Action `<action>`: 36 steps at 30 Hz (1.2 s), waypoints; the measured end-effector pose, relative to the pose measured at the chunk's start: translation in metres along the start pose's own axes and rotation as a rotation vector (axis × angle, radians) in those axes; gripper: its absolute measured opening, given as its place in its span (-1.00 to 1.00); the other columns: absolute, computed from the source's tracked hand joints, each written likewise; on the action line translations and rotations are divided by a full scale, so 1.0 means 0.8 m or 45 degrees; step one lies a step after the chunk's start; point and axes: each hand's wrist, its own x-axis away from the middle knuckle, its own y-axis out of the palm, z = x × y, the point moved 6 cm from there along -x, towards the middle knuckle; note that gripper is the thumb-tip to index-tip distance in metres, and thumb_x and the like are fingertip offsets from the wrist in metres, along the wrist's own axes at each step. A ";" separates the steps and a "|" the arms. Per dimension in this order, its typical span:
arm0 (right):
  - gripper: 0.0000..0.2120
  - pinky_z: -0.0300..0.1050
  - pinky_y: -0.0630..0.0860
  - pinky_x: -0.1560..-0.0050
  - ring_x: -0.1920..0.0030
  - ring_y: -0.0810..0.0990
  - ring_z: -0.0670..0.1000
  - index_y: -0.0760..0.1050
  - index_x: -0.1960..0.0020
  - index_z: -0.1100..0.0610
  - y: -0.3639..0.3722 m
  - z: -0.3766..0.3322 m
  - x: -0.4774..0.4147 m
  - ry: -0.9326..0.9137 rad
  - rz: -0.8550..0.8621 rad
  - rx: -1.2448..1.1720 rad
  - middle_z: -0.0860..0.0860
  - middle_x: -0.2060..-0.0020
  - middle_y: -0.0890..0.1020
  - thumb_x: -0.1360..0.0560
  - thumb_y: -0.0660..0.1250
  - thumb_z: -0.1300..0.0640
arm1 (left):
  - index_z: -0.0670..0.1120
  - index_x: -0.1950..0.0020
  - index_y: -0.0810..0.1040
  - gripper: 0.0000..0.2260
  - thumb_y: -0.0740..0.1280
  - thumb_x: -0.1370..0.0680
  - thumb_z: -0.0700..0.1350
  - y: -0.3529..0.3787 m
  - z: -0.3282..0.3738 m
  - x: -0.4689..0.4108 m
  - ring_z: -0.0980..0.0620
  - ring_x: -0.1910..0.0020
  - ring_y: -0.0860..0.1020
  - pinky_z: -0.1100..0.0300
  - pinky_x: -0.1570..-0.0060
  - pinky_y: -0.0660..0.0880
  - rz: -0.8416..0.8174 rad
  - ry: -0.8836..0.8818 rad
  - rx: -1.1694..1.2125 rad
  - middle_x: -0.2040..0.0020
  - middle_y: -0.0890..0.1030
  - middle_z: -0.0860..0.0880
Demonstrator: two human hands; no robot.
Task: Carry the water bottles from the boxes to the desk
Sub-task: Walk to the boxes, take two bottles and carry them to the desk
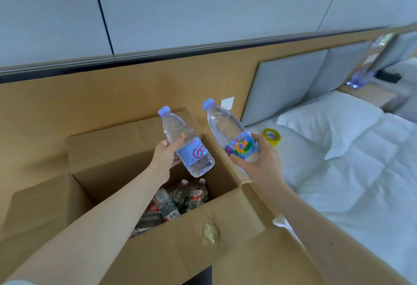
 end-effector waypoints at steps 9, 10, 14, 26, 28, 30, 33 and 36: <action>-0.71 -0.23 0.58 0.25 0.28 0.63 -0.17 0.50 0.00 0.04 -0.119 0.100 0.056 0.429 0.197 -0.915 -0.02 0.17 0.65 -0.38 0.53 0.24 | -0.11 -0.21 0.57 -0.56 0.35 -0.46 0.14 0.180 -0.036 0.038 -0.08 -0.02 0.62 0.02 -0.10 0.52 -0.383 -0.211 0.099 -0.07 0.65 -0.13; -0.68 -0.22 0.58 0.27 0.29 0.65 -0.11 0.52 -0.04 0.13 -0.135 0.112 0.064 0.466 0.210 -1.013 0.06 0.16 0.66 -0.35 0.55 0.20 | -0.11 -0.18 0.58 -0.55 0.34 -0.44 0.16 0.204 -0.040 0.047 -0.07 0.04 0.64 0.01 -0.08 0.54 -0.447 -0.253 0.107 -0.03 0.65 -0.13; -0.45 -0.09 0.57 0.26 0.24 0.66 0.08 0.55 -0.08 0.25 -0.205 0.159 0.103 0.523 0.224 -1.211 0.12 0.18 0.68 -0.18 0.48 -0.02 | -0.13 -0.15 0.59 -0.48 0.29 -0.43 0.25 0.296 -0.059 0.096 -0.08 0.15 0.67 0.06 0.19 0.63 -0.682 -0.459 0.142 0.05 0.67 -0.15; -0.40 0.02 0.56 0.14 0.13 0.64 0.14 0.44 -0.24 0.25 -0.417 0.306 0.298 0.529 0.472 -1.423 0.18 0.04 0.63 -0.21 0.37 0.18 | -0.10 -0.28 0.54 -0.36 0.23 -0.40 0.32 0.537 -0.117 0.325 -0.12 0.06 0.66 -0.01 0.13 0.63 -1.052 -0.564 0.029 -0.03 0.65 -0.17; -0.37 0.02 0.58 0.11 0.11 0.65 0.14 0.43 -0.29 0.26 -0.450 0.330 0.343 0.535 0.555 -1.417 0.18 0.03 0.64 -0.22 0.37 0.18 | -0.08 -0.14 0.57 -0.47 0.15 -0.51 0.32 0.571 -0.134 0.375 -0.08 0.18 0.68 0.04 0.18 0.62 -1.137 -0.594 -0.007 0.12 0.68 -0.14; -0.30 0.04 0.59 0.05 0.06 0.66 0.15 0.44 -0.30 0.25 -0.481 0.349 0.388 0.563 0.644 -1.410 0.20 0.00 0.65 -0.19 0.44 0.05 | -0.10 -0.06 0.58 -0.48 0.06 -0.57 0.29 0.605 -0.156 0.427 -0.07 0.27 0.68 0.09 0.26 0.63 -1.210 -0.631 -0.053 0.19 0.68 -0.14; -0.21 0.00 0.62 0.04 0.03 0.68 0.14 0.46 -0.32 0.21 -0.522 0.373 0.463 0.665 0.805 -1.343 0.20 -0.09 0.65 -0.24 0.50 -0.21 | -0.11 -0.06 0.58 -0.47 0.04 -0.56 0.28 0.650 -0.189 0.505 -0.08 0.27 0.67 0.09 0.25 0.63 -1.359 -0.679 -0.141 0.18 0.68 -0.14; -0.42 -0.01 0.62 0.07 0.09 0.69 0.12 0.50 -0.26 0.18 -0.558 0.397 0.541 0.752 0.974 -1.286 0.18 -0.01 0.68 -0.45 0.26 -0.24 | -0.11 0.09 0.67 -0.44 0.02 -0.57 0.24 0.690 -0.215 0.586 -0.08 0.31 0.66 0.12 0.30 0.62 -1.538 -0.688 -0.234 0.22 0.67 -0.14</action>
